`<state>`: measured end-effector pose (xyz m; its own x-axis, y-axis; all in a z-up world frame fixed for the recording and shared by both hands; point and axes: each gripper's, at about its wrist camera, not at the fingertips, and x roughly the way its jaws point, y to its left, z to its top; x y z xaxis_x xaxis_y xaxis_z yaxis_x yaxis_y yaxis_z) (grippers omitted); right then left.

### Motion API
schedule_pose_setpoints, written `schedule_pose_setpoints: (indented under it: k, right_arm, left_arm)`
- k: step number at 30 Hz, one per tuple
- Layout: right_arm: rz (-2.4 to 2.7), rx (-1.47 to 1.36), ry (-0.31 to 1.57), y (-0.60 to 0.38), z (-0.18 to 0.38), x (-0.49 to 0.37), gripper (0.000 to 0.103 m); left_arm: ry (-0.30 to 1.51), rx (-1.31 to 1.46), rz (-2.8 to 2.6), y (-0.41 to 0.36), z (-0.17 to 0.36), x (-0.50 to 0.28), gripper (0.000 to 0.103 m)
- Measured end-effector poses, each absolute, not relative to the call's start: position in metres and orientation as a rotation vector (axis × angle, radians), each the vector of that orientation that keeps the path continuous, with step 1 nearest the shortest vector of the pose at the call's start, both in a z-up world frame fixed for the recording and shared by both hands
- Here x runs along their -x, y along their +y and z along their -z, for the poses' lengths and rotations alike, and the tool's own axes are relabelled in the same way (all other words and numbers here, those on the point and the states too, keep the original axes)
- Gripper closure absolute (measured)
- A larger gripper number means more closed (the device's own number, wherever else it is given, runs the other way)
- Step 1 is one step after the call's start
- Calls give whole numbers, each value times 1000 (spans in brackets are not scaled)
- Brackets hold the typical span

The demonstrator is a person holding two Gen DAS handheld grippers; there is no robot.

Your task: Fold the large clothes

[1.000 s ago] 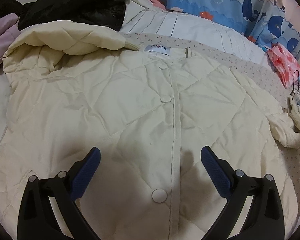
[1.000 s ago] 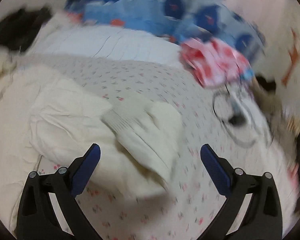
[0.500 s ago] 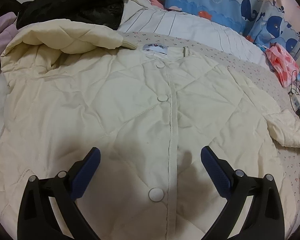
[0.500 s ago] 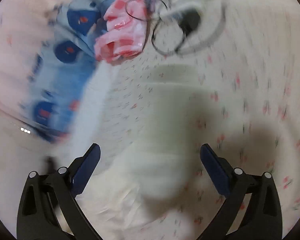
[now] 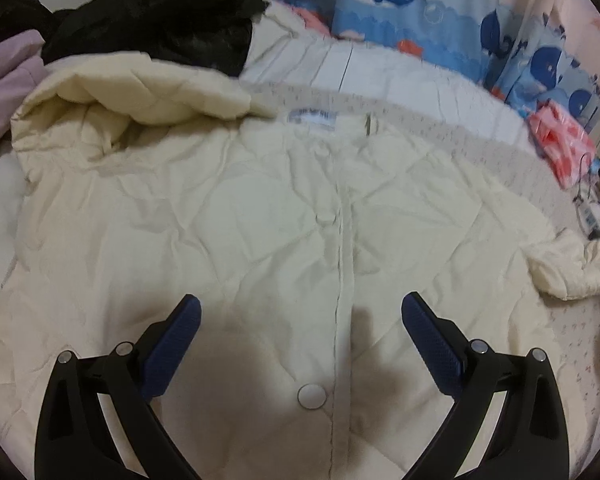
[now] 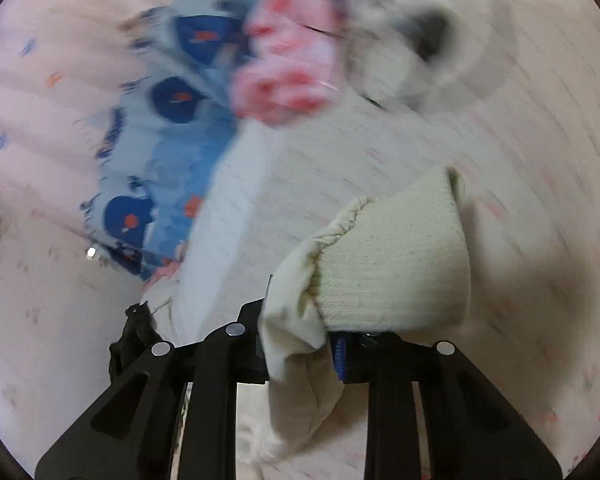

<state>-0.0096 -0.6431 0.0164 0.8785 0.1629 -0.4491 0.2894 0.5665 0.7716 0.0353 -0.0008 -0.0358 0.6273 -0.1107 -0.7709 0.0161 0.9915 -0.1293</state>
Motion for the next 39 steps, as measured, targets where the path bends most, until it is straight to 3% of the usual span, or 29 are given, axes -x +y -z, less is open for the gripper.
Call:
schedule_pose_setpoints:
  k: [2,5,9,11,13,15,16,17,19,22,28,30,31,33,34,35,39]
  right_arm:
    - [25,-897,409,-634,-59,-5,84]
    - [63,-869,344,-636,-63,-10,85]
    - [271,-1041,497,-666,41,3,85]
    - [294,-1214,605,-676,106,16,80]
    - [227,-1337,533,-678,129,32,80]
    - [188,-1285,495,-666,114,44,57]
    - [138,-1264,464,-654,102,53,36]
    - [120,-1251,451,-646,94,62,23]
    - [49,-1236,453,-621,80,78,11]
    - [-182,-1187,642,-552,70,100,10]
    - [-604,-830,1259,-367,73,139,10]
    - [-638,-725,1331,-339,72,147,10]
    - [-675,-710,1354,-327,73,151,13]
    - [-693,-621,1349,-305,67,154,36]
    - [-685,-581,1337,-298,62,153,63]
    - [-670,-563,1320,-295,58,153,81]
    - [-617,-616,1197,-308,31,161,88]
  left_arm:
    - [865,131,67,2,31,-34,7]
    - [871,158,62,7,32,-37,7]
    - [939,179,52,10,44,-44,7]
    - [955,189,65,11,47,-44,7]
    - [945,187,63,11,45,-42,7]
    - [941,177,62,10,45,-41,7]
    - [942,172,62,8,46,-41,7]
    - [943,168,61,8,46,-41,7]
    - [935,158,61,7,46,-41,7]
    - [903,132,56,5,42,-38,7]
    - [862,162,63,34,7,-1,7]
    - [868,148,59,51,1,23,7]
    - [877,132,54,57,2,31,7]
    - [896,100,25,71,1,48,7]
    - [906,98,-5,83,0,60,7]
    - [911,106,-18,91,0,67,7]
    - [931,132,-51,106,-4,91,7]
